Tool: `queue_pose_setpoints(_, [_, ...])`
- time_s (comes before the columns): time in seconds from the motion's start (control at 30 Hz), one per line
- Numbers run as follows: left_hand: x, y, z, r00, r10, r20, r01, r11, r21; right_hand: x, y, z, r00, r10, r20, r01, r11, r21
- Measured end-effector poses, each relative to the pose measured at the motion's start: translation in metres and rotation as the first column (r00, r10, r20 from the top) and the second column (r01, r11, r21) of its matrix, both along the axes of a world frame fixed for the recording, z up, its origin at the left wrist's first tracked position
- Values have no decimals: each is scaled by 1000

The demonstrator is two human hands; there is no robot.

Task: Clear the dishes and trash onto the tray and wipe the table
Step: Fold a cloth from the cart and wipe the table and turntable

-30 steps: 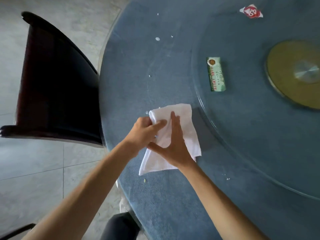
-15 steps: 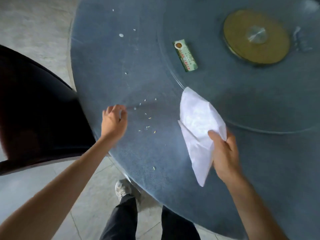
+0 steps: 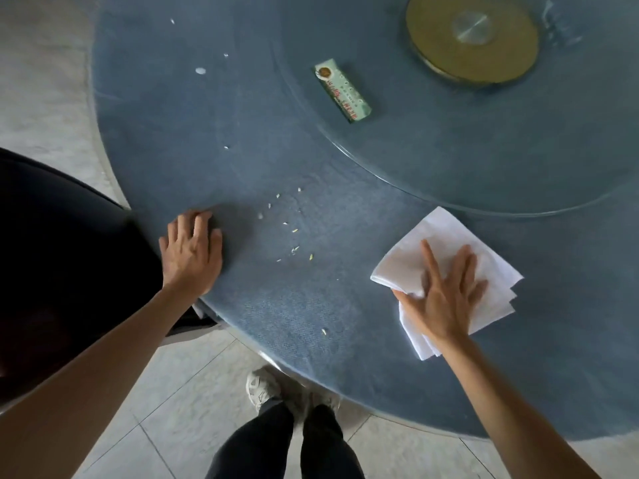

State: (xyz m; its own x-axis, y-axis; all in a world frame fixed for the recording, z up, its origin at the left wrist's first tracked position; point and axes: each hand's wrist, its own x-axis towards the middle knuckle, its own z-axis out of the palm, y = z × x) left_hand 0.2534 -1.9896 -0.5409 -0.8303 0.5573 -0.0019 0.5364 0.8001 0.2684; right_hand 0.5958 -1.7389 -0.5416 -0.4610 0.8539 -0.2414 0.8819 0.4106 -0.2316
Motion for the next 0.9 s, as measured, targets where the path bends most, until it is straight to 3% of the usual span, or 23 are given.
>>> queue_pose_setpoints(0.1, [-16, -4, -1, 997, -66, -38, 66, 998, 9, -14, -3, -13, 993, -111, 35, 110, 993, 37])
queue_pose_setpoints(0.23, [-54, -12, -12, 1000, -7, -6, 7, 1000, -4, -67, -9, -15, 966, -258, 16, 258, 966, 14])
queue_pose_setpoints(0.37, [-106, -11, -16, 998, -56, 24, 57, 997, -54, -151, -41, -12, 996, -72, 52, 69, 996, 51])
queue_pose_setpoints(0.6, [-133, -4, -22, 994, -106, 18, 107, 994, -35, -358, -109, -12, 984, 139, -108, -125, 984, 125])
queue_pose_setpoints(0.77, [-137, -5, -24, 992, -125, 15, 126, 990, -69, -441, -115, -3, 971, 43, -234, -46, 999, -9])
queue_pose_setpoints(0.83, [-138, -5, -26, 990, -142, 16, 143, 986, -83, -432, -110, 10, 887, -59, -457, 23, 996, -85])
queue_pose_setpoints(0.9, [-139, -7, -27, 989, -147, 19, 148, 985, -86, -405, -109, 25, 724, -208, -657, 128, 977, -169])
